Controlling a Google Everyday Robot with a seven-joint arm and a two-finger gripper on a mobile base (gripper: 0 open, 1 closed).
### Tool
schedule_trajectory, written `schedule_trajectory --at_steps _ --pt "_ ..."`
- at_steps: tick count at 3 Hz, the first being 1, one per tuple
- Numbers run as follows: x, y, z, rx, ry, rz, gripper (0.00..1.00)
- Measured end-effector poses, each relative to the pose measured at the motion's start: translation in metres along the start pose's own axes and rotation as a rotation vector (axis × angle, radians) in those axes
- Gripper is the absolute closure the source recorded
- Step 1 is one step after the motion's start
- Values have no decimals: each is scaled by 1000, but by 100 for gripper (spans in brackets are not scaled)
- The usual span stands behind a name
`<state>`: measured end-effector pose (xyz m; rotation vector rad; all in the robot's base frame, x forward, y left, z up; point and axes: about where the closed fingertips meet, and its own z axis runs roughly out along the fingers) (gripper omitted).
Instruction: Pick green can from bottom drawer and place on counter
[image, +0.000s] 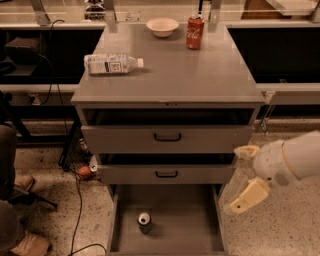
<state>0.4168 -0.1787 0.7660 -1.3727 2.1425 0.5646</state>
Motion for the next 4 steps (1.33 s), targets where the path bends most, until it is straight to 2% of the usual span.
schedule_trajectory --at_steps 1,2,3,4 --pt "43 -3 72 -28 -118 24 0" --pt "79 -3 160 -67 -259 67 0" --pt "105 6 234 -140 -336 136 0" --pt "105 6 235 -140 -337 133 0"
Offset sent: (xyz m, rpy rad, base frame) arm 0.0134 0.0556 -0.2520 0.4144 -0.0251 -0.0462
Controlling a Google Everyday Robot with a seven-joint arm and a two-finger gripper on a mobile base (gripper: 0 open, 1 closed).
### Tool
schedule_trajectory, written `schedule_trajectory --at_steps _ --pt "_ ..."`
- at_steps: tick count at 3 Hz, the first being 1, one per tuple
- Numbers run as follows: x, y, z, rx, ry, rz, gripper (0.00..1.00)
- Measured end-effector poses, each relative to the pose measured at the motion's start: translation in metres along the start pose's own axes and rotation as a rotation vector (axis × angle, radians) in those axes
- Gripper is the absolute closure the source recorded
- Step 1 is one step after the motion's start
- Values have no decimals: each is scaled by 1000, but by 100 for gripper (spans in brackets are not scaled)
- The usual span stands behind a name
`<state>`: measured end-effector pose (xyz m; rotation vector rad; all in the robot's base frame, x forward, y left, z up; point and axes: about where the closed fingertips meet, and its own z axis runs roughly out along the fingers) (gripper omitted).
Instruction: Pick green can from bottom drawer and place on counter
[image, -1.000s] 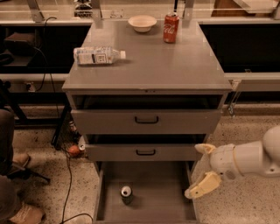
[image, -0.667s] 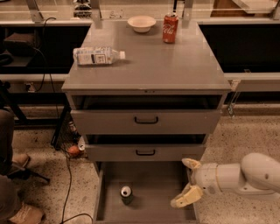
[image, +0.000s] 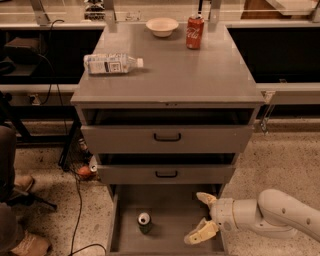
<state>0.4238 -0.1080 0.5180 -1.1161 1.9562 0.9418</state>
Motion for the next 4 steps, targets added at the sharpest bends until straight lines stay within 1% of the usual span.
schedule_trajectory --at_steps 1,2,3,4 --pt "21 -13 24 27 -1 -59 0" --pt "64 -38 78 55 12 -150 0" --pt "94 -55 118 53 14 -175 0" --pt "131 -69 179 39 -1 -144 0"
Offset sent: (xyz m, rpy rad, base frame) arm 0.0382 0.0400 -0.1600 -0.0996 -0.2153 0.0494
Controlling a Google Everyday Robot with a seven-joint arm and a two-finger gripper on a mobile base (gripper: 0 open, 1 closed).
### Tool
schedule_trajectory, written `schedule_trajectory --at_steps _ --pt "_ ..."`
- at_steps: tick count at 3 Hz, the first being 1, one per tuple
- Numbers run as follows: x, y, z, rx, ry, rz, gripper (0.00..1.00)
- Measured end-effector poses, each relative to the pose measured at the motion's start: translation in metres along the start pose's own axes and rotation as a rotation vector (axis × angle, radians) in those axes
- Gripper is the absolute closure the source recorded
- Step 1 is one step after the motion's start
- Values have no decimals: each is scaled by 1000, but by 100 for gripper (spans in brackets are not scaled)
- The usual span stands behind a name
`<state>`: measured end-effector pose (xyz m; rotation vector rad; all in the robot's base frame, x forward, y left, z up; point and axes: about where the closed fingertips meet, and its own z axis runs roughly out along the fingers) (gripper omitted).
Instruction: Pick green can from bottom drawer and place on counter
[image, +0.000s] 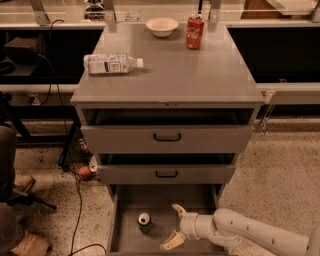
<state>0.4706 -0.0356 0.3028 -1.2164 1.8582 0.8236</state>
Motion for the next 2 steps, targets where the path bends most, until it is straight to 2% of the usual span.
schedule_trajectory --at_steps 1,2 --pt "0 0 0 0 0 0 0" --pt "4 1 10 10 9 -27 0"
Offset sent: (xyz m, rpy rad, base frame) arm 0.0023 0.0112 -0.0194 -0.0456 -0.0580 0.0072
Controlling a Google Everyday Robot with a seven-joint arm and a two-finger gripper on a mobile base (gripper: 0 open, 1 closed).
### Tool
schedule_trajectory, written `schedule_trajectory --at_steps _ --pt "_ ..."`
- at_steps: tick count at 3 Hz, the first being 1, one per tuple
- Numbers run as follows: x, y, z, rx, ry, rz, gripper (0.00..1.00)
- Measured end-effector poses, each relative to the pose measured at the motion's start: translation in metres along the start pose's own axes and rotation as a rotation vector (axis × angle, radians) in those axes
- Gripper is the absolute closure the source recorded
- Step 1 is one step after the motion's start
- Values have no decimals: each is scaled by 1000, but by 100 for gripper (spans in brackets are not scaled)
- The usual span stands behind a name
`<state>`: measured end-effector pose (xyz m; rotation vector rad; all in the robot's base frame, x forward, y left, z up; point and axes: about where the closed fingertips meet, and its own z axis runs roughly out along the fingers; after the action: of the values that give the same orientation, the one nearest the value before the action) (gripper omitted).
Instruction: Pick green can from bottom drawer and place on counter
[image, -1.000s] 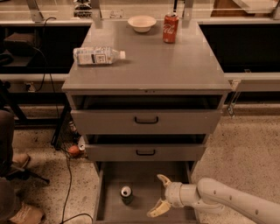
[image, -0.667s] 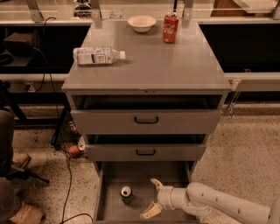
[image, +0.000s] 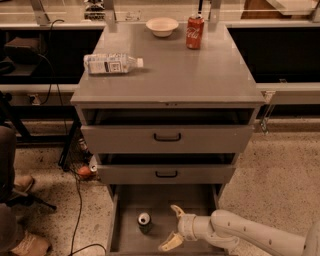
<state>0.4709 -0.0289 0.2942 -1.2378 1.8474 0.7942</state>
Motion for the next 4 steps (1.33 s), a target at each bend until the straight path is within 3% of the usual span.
schedule_trajectory --at_steps 1,3,4 --pt "14 -3 25 -4 -12 -41 0" --pt "47 -21 89 -10 -76 -55 0" --pt "51 -27 114 -19 -106 -47 0"
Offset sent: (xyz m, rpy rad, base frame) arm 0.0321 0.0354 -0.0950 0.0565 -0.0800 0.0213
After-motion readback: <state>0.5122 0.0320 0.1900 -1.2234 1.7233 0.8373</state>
